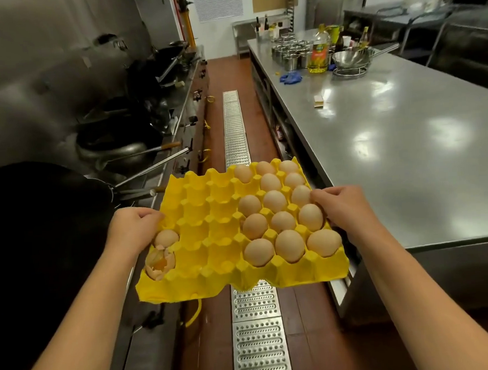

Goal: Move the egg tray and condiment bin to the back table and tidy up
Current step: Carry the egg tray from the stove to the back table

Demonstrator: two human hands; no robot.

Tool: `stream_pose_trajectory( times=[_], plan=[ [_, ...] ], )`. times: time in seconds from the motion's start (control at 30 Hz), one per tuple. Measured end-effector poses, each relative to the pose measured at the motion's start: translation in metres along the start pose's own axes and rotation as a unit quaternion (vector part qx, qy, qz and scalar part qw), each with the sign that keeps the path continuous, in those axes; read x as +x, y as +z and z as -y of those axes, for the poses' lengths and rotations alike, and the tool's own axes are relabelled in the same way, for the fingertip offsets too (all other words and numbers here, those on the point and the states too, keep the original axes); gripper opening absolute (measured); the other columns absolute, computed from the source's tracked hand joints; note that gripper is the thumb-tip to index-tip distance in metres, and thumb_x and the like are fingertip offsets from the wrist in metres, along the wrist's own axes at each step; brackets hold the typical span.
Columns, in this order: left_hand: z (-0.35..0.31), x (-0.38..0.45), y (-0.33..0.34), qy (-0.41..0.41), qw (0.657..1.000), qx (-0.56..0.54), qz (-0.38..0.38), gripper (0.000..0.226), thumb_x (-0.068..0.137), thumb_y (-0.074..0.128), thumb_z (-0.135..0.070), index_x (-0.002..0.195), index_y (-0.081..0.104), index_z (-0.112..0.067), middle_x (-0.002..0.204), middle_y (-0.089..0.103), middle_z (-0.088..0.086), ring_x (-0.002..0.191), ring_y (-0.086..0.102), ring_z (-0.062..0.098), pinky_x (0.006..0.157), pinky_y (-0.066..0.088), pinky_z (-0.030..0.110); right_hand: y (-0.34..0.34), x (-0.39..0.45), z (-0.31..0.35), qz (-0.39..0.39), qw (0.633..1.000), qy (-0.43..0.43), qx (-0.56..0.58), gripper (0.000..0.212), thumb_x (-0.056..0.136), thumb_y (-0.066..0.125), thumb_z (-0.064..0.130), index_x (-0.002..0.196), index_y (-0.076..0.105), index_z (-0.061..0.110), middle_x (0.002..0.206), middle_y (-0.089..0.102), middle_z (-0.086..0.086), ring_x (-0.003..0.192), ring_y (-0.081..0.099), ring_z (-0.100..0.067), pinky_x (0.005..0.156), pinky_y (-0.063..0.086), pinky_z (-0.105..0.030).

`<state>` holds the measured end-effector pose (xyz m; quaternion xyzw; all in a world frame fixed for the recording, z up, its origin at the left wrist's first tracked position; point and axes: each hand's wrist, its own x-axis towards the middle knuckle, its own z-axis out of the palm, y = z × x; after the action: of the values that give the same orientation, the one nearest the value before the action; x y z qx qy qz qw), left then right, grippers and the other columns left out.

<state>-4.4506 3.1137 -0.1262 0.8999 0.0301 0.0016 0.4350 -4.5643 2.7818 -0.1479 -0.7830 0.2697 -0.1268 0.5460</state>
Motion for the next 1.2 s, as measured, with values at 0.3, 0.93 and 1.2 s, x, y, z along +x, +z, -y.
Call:
stream_pose_trajectory(
  times=[0.3,0.93,1.2],
  plan=[
    [-0.015,0.102,0.028,0.021,1.0,-0.006,0.017,0.012,0.092,0.063,-0.017,0.095,0.075,-0.017,0.08,0.063,-0.003,0.077,0.057,0.013,0.072,0.049,0.034,0.034,0.089,0.013,-0.02,0.999,0.025,0.005,0.027,0.086,0.066,0.034,0.062,0.075,0.026,0.064,0.071,0.004,0.067,0.069,-0.015,0.053,0.049,-0.024],
    [-0.118,0.249,0.127,0.023,0.998,0.014,0.048,0.018,0.093,0.061,-0.017,0.081,0.07,-0.026,0.075,0.062,0.001,0.068,0.054,0.016,0.062,0.045,0.028,0.014,0.277,0.024,-0.04,0.996,0.049,0.056,0.019,0.076,0.065,0.035,0.06,0.076,0.035,0.053,0.068,0.008,0.043,0.06,0.0,0.044,0.046,-0.019],
    [-0.154,0.29,0.153,0.009,1.0,0.008,0.018,0.019,0.094,0.06,-0.016,0.081,0.069,-0.027,0.079,0.063,0.001,0.071,0.057,0.018,0.059,0.048,0.029,-0.001,0.362,0.043,-0.013,0.998,0.026,0.047,0.022,0.076,0.065,0.032,0.056,0.074,0.029,0.047,0.063,0.009,0.039,0.055,0.001,0.048,0.046,-0.022]
  ],
)
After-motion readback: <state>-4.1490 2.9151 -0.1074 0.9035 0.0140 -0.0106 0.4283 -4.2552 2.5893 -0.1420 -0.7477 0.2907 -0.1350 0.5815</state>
